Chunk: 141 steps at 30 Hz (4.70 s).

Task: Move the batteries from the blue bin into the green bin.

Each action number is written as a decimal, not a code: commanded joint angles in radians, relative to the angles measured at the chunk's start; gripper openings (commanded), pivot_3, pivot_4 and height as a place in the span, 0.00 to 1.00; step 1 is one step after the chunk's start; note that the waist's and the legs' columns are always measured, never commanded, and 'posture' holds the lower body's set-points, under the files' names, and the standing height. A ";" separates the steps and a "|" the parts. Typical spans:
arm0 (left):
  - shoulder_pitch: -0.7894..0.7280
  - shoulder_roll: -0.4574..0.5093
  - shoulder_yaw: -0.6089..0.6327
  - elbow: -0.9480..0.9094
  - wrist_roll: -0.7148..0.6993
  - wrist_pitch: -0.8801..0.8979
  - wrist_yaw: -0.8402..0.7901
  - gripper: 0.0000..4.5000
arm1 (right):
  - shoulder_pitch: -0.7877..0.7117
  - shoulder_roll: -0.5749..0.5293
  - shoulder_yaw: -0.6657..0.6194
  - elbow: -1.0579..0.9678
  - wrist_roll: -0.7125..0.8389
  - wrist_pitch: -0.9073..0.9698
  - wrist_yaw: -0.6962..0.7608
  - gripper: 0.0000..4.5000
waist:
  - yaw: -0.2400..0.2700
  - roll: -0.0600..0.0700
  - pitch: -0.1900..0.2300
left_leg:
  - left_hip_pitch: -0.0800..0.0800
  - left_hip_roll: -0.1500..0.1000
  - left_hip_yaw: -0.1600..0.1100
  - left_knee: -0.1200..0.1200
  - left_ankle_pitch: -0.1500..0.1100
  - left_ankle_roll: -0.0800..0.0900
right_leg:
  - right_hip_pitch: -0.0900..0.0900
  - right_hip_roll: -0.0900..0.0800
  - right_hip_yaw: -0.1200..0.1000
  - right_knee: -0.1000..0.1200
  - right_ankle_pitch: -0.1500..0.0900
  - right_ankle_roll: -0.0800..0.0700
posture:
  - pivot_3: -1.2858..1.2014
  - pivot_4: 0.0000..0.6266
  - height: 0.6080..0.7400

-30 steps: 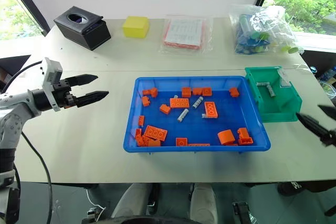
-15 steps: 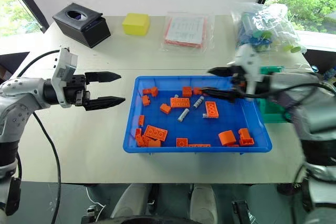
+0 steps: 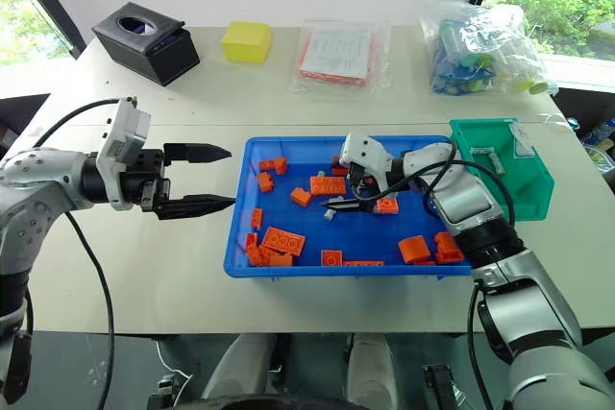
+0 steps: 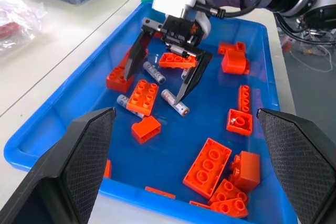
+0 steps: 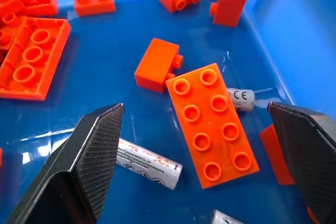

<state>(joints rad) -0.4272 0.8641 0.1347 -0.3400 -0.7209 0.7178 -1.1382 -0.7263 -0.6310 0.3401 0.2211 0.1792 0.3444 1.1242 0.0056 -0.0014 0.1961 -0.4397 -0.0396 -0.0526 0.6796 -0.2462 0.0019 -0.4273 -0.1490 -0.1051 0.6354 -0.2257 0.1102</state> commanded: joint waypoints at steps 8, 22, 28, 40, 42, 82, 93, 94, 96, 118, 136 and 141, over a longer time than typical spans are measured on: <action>-0.001 0.015 0.017 -0.033 -0.023 -0.010 0.003 1.00 | -0.025 0.049 -0.003 0.025 -0.102 -0.072 -0.009 1.00 | -0.002 0.000 0.000 | 0.001 0.000 0.000 0.001 0.001 -0.001 | -0.001 0.000 0.000 0.004 0.000 -0.001 | 0.52 0.24 0.64; -0.031 0.003 -0.007 0.003 -0.005 -0.033 -0.014 1.00 | 0.000 0.073 -0.022 -0.023 -0.119 -0.052 -0.030 0.26 | -0.004 0.000 0.000 | 0.001 0.000 0.000 0.002 0.001 -0.001 | -0.002 0.000 0.001 0.009 0.000 -0.001 | 0.52 0.24 0.64; -0.039 0.005 -0.010 0.019 -0.001 -0.041 -0.022 1.00 | -0.024 0.118 -0.074 -0.153 -0.036 0.101 -0.055 0.26 | -0.016 0.000 0.000 | 0.001 0.000 -0.001 0.002 0.001 -0.001 | -0.002 0.000 0.001 0.010 0.000 -0.001 | 0.52 0.24 0.64; -0.063 -0.001 -0.016 0.044 0.006 -0.052 -0.015 1.00 | 0.012 0.350 0.069 -0.247 -0.046 0.338 -0.230 0.82 | -0.020 0.000 0.000 | 0.002 0.000 -0.001 0.002 0.001 -0.001 | -0.003 0.000 0.001 0.013 -0.001 -0.002 | 0.52 0.24 0.64; -0.064 -0.002 -0.013 0.043 0.005 -0.050 -0.012 1.00 | -0.004 0.384 0.077 -0.206 -0.067 0.338 -0.276 0.99 | -0.020 0.000 0.000 | 0.002 0.000 -0.001 0.002 0.002 -0.002 | -0.003 0.000 0.002 0.013 -0.001 -0.002 | 0.52 0.24 0.64; -0.105 -0.023 -0.042 0.090 0.028 -0.067 -0.032 1.00 | -0.092 0.548 -0.392 -0.157 0.047 1.076 -0.793 0.99 | -0.028 -0.001 -0.001 | 0.005 -0.002 0.001 0.001 0.003 -0.003 | -0.003 0.001 0.005 0.015 0.000 -0.002 | 0.52 0.24 0.64; -0.116 -0.026 -0.035 0.105 0.031 -0.076 -0.025 1.00 | -0.075 0.537 -0.333 -0.177 0.074 1.108 -0.794 0.02 | -0.026 -0.001 -0.001 | 0.013 0.003 0.004 -0.004 0.003 -0.003 | -0.001 0.009 0.011 0.015 -0.002 -0.005 | 0.52 0.24 0.64; -0.116 -0.028 -0.036 0.105 0.032 -0.077 -0.024 1.00 | -0.078 0.533 -0.333 -0.177 0.077 1.106 -0.794 0.02 | -0.026 -0.001 -0.001 | 0.013 0.003 0.004 -0.005 0.003 -0.003 | -0.001 0.009 0.011 0.015 -0.002 -0.006 | 0.52 0.24 0.64; -0.120 -0.031 -0.040 0.107 0.034 -0.080 -0.024 1.00 | -0.087 0.526 -0.334 -0.176 0.080 1.100 -0.794 0.02 | -0.026 -0.001 -0.001 | 0.013 0.003 0.004 -0.006 0.003 -0.003 | -0.002 0.010 0.011 0.015 -0.002 -0.006 | 0.52 0.24 0.64; -0.166 -0.096 -0.098 0.156 0.065 -0.110 -0.054 1.00 | 0.004 -0.234 -0.721 -0.349 0.253 1.116 -0.672 0.02 | -0.023 -0.003 0.002 | 0.013 0.005 0.017 -0.014 0.003 -0.003 | -0.003 0.009 0.016 0.007 -0.002 -0.006 | 0.52 0.24 0.64; -0.188 -0.109 -0.106 0.153 0.062 -0.093 -0.071 1.00 | 0.236 -0.225 -0.631 -0.640 0.487 0.725 -0.329 0.73 | -0.016 -0.005 0.004 | 0.014 0.015 0.021 -0.013 0.003 -0.003 | -0.004 0.016 0.019 0.005 -0.002 -0.007 | 0.52 0.24 0.64; -0.192 -0.104 -0.113 0.142 0.060 -0.087 -0.088 1.00 | 0.278 -0.235 -0.367 -0.719 0.425 0.614 -0.233 0.73 | -0.014 -0.007 0.005 | 0.014 0.015 0.020 -0.013 0.003 -0.003 | -0.003 0.016 0.019 0.001 -0.001 -0.008 | 0.52 0.24 0.64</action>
<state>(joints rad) -0.6085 0.7478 0.0124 -0.1700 -0.6454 0.6306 -1.2185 -0.4452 -0.8490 -0.0828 -0.4681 0.6315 1.0076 0.8622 -0.0081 -0.0088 0.2014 -0.4263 -0.0243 -0.0328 0.6667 -0.2435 -0.0012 -0.4296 -0.1335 -0.0859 0.6344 -0.2256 0.1015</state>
